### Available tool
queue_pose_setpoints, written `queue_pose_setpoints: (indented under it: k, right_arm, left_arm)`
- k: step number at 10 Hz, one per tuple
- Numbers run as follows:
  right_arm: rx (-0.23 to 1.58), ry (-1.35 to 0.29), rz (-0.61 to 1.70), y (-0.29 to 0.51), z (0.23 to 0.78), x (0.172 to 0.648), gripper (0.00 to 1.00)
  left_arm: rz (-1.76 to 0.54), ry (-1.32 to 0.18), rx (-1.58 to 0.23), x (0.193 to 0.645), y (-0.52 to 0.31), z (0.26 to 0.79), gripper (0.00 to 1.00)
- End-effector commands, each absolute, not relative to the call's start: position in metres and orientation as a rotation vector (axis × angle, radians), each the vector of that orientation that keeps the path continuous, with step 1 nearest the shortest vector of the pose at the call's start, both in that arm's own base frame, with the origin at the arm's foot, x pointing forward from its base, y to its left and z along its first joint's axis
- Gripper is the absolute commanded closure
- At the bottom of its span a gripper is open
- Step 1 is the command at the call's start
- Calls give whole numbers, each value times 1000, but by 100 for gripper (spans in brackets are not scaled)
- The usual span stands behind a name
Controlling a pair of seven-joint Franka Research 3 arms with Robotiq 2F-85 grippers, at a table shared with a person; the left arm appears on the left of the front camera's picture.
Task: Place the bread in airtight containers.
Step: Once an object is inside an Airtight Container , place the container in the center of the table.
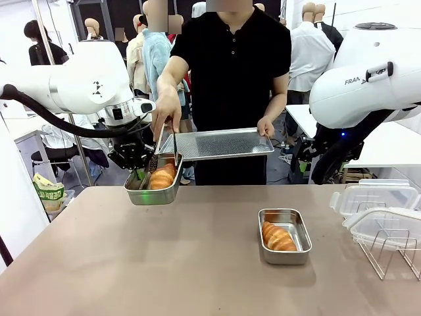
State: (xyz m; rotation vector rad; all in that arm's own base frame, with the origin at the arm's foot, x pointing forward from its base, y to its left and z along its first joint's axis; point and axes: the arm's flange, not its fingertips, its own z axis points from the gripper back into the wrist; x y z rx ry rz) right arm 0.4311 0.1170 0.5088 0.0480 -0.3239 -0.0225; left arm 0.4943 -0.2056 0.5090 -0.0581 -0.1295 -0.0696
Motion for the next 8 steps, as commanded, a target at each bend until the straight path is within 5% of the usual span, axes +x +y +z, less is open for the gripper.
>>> queue_pose_setpoints:
  k: [1, 8]
  right_arm:
    - [36, -322, -21, 116, 509, 432, 0]
    - [36, -322, -21, 116, 509, 432, 0]
  left_arm:
    - [-66, -136, -61, 494, -204, 513, 100]
    - [-66, -136, -61, 494, -204, 513, 100]
